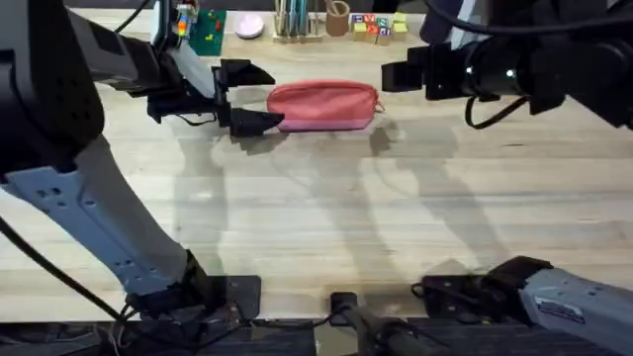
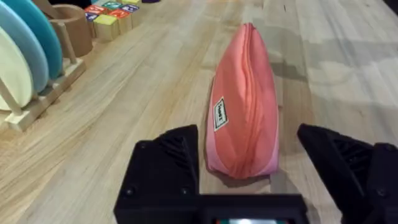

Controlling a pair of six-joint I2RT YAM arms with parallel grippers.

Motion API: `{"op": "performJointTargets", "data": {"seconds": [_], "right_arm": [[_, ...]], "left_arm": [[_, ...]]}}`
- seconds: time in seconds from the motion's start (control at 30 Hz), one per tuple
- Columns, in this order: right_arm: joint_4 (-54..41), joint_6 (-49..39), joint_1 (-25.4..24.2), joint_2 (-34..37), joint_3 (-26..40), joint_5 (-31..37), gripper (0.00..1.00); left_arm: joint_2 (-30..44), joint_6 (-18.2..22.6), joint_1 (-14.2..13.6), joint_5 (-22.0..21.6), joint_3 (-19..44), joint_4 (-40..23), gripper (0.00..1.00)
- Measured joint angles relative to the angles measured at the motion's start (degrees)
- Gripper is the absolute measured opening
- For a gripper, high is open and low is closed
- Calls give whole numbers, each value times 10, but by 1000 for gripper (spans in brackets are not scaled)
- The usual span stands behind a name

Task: Unzip the bag, pick up the pens from the table one at a time and place them inside, then zip the bag closed.

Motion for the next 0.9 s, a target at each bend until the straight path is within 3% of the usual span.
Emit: {"op": "performJointTargets", "data": {"seconds": [0.17,0.3,0.53,0.67,0.9], "right_arm": [[0,-1,0,0,0,0,996],[0,-3,0,0,0,0,996],[-3,-11,0,-1,0,0,996],[-21,-32,0,-11,0,0,996],[-72,-62,0,-62,0,0,996]], "left_arm": [[0,1,1,2,0,-14,994],[-15,0,6,-8,1,-76,995],[-155,-21,11,-102,34,-188,997],[-243,-88,10,-174,48,-213,997],[-383,-296,7,-316,49,-248,995]]}}
